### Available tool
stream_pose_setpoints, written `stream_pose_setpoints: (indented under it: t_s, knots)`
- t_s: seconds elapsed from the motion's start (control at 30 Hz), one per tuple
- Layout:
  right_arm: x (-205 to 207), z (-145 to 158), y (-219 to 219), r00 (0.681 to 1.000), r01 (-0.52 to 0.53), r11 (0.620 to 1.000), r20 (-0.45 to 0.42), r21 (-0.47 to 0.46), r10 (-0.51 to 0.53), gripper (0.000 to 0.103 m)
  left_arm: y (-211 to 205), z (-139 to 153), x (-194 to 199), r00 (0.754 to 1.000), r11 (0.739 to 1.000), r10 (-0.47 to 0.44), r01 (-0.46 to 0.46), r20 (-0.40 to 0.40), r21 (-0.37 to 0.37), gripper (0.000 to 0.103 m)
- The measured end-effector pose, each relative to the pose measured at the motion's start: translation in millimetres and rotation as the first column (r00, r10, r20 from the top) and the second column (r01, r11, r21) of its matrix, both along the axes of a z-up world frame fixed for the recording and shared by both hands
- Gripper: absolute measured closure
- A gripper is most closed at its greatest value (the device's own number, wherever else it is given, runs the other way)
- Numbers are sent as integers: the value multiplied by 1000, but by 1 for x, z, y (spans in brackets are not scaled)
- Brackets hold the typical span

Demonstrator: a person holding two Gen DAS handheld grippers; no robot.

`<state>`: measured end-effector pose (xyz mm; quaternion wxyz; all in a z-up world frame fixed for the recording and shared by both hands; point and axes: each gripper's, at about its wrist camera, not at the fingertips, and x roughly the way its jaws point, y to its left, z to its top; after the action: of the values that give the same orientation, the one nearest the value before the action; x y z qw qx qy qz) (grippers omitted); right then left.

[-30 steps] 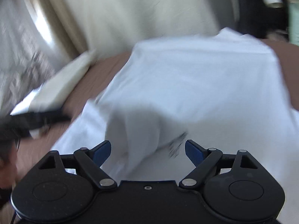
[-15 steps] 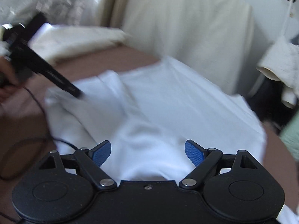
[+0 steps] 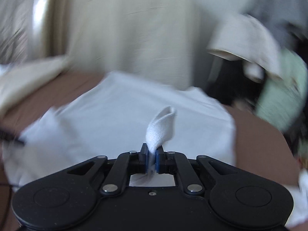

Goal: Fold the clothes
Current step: 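Grasp the white T-shirt fabric with the right tool and lift it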

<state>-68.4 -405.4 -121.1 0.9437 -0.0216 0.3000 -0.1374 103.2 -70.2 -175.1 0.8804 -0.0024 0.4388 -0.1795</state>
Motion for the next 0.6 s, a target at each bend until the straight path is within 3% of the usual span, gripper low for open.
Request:
stream_pose_setpoints:
  t_s: [0.07,0.13,0.17,0.27,0.37,0.5,0.53,0.57,0.6]
  knots:
    - [-10,6,-33,995,103,993,-5,52,-103,95,3,0,1,1000,1000,3,-3,-15,-15,39]
    - [-14,-3,-62,983,181,974,-64,136,-174,95,4,0,2,999,999,-18,17,-30,-35,49]
    - [-16,-9,-73,975,217,957,-94,193,-202,95,7,-1,4,998,995,-32,27,-54,-93,60]
    - [-22,-26,-98,945,322,891,-163,321,-283,95,17,-5,10,991,971,-49,18,-124,-237,66]
    - [-21,-43,-111,918,393,836,-223,383,-329,84,14,-6,9,992,975,-52,26,-114,-219,66]
    - [-17,-48,-106,924,382,803,-202,457,-325,79,3,-2,3,994,982,-78,64,-73,-178,66]
    - [-15,-47,-106,929,371,806,-192,461,-317,79,1,-2,1,994,981,-89,78,-58,-178,69]
    - [-12,-46,-107,934,358,813,-183,459,-308,79,0,-1,-1,994,980,-100,91,-44,-177,87]
    - [-9,-45,-106,936,351,828,-182,437,-301,81,4,0,-1,994,965,-92,73,-64,-252,93]
